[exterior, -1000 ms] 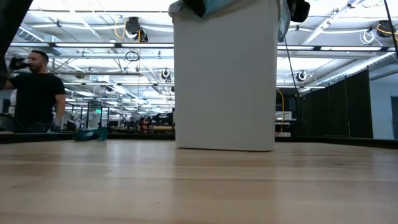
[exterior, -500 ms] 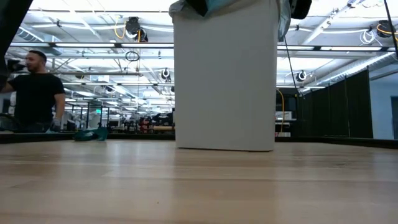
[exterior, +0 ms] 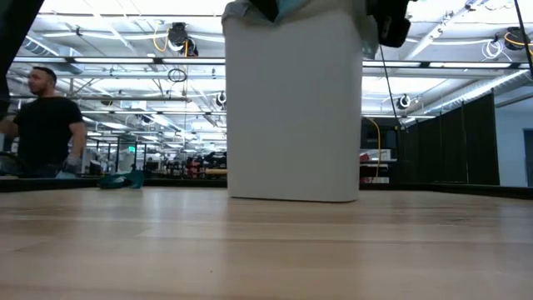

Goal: Place trash/remove bag and relplace
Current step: Insert the new blue trash bag into the white trash bin

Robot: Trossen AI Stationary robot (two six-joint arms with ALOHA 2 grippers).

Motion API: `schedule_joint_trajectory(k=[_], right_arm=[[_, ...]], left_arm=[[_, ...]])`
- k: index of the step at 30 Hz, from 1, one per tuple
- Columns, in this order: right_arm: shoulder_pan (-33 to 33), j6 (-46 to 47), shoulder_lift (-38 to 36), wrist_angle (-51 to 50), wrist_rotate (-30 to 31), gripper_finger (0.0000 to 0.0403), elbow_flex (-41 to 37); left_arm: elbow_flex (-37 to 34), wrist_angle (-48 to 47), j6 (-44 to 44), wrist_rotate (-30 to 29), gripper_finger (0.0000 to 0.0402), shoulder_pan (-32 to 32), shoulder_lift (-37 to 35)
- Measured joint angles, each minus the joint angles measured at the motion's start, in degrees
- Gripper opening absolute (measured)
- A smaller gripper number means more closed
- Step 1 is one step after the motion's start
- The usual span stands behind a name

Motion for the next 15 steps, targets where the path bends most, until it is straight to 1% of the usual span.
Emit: schedule_joint_trajectory(k=[4,15], right_arm=[[0.0,0.6,0.0,2.6,2.3,0.0,-0.9],[0.0,0.8,-0.5,2.0,2.6,0.0,-0.9]], left_arm=[[0.0,0.2,-0.1,0.0,0.0089,0.0,0.0],[0.0,-0.3,-0.4,-1.5,0.0089,0.1,-0.7]])
